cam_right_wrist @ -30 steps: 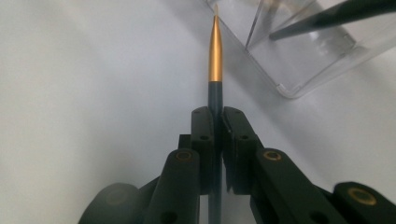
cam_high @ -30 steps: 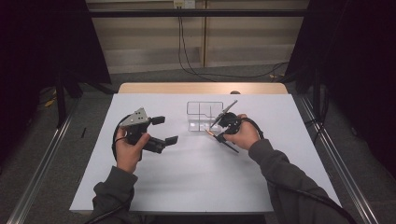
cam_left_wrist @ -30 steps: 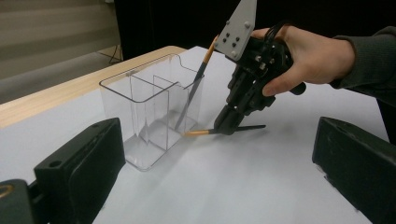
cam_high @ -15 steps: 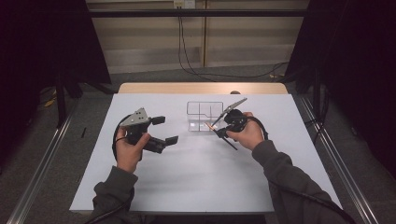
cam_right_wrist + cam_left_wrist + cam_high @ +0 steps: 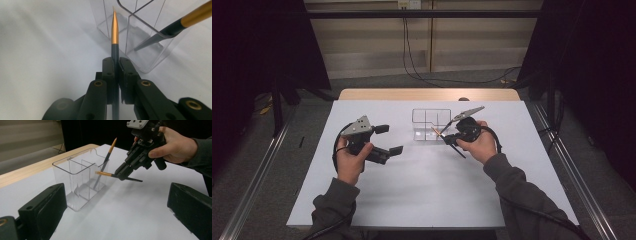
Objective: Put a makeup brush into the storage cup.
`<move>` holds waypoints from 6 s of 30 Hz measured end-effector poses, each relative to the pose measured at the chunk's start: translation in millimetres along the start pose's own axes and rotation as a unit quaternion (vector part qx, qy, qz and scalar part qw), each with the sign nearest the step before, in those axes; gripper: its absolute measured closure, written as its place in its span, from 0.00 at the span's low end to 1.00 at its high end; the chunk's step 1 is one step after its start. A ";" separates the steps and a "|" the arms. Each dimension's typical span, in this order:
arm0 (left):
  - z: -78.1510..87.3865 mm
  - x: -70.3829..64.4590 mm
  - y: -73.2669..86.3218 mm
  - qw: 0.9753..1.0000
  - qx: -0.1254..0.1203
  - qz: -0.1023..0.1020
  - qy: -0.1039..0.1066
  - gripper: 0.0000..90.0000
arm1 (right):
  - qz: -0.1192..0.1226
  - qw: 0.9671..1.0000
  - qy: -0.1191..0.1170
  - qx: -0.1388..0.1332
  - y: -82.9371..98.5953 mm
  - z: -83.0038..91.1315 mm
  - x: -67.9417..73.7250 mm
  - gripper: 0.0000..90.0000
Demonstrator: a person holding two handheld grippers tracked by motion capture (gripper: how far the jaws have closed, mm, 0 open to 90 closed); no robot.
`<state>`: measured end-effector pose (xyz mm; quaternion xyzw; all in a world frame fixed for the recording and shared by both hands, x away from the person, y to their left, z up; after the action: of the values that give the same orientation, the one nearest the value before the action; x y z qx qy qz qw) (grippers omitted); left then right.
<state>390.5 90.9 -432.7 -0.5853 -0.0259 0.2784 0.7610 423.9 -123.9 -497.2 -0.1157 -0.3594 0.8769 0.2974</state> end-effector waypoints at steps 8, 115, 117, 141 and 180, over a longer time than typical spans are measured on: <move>-0.6 0.3 0.3 1.000 0.001 -0.001 -0.001 0.02 | -0.003 1.000 -0.002 -0.021 -3.2 1.8 2.9 0.93; -3.5 0.8 4.8 1.000 0.008 0.007 0.001 0.02 | 0.002 0.969 0.053 -0.241 -48.9 41.8 -5.4 0.93; -4.3 0.1 4.6 1.000 0.004 0.011 0.007 0.02 | 0.001 0.969 0.055 -0.241 -49.3 41.5 -6.2 0.93; -3.7 2.7 6.5 1.000 0.006 0.011 0.005 0.02 | -0.003 0.960 0.061 -0.274 -60.1 39.6 -13.4 0.93; -3.4 5.2 9.2 1.000 0.008 0.017 0.004 0.02 | -0.013 0.953 0.082 -0.290 -79.8 31.4 -36.7 0.93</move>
<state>392.4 91.8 -443.6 -0.5803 -0.0106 0.2896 0.7611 475.1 -118.6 -419.4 -0.2637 -0.5740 0.7186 0.2907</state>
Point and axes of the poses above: each handheld gripper's, and its own axes: z roughly backward along the jaws, y roughly out of its underside, x roughly to its left, the point moved 9 cm from there along -z, roughly forward along the jaws, and after that the axes turned 10 degrees about z, right-handed, at the moved point
